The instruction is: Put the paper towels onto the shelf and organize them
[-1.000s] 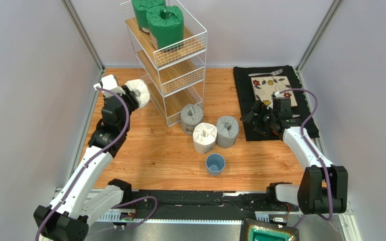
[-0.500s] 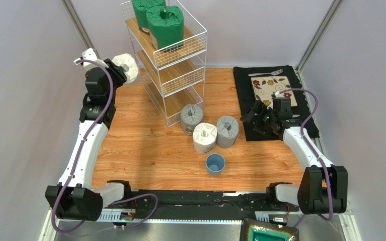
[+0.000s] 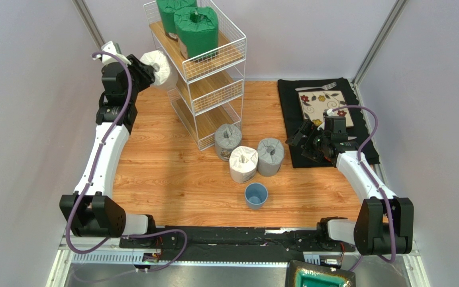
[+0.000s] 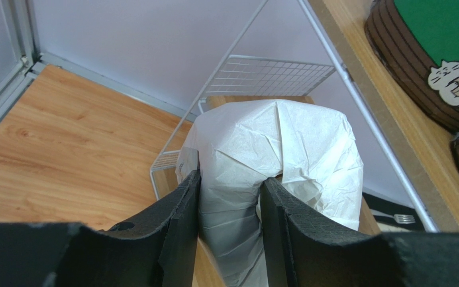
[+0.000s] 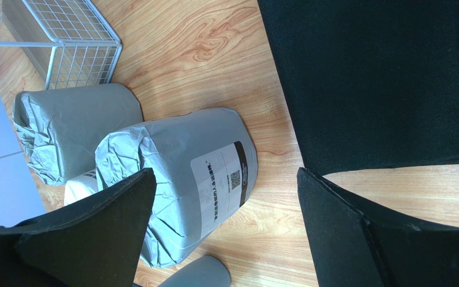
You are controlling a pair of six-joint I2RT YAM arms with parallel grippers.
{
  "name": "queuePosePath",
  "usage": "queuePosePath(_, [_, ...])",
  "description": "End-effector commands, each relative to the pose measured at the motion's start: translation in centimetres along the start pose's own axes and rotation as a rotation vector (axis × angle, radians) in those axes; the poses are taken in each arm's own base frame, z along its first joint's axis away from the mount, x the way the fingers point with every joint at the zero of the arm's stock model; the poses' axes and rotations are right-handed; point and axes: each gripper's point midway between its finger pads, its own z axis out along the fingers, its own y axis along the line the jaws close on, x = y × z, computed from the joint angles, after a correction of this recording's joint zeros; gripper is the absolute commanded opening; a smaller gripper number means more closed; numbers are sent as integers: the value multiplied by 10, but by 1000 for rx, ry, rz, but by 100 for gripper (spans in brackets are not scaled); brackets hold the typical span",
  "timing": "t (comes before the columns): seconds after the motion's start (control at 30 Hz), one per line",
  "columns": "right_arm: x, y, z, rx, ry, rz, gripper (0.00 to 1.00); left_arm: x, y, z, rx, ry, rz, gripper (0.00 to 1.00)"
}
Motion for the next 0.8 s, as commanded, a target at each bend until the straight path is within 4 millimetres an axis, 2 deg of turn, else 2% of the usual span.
queuePosePath(0.0, [-14,7,-5,-14,-42,-19,91,-45,-31,3,101,-105,-32,46])
queuePosePath(0.23, [-14,5,-5,-6,-43,-19,91,-46,-35,19,108,-85,-30,46])
queuePosePath(0.5, [-13,2,-5,4,-42,-16,91,-31,-36,36,124,-34,-44,46])
queuePosePath(0.77, [-13,0,-4,9,-41,-15,91,-33,-51,50,175,-9,-71,46])
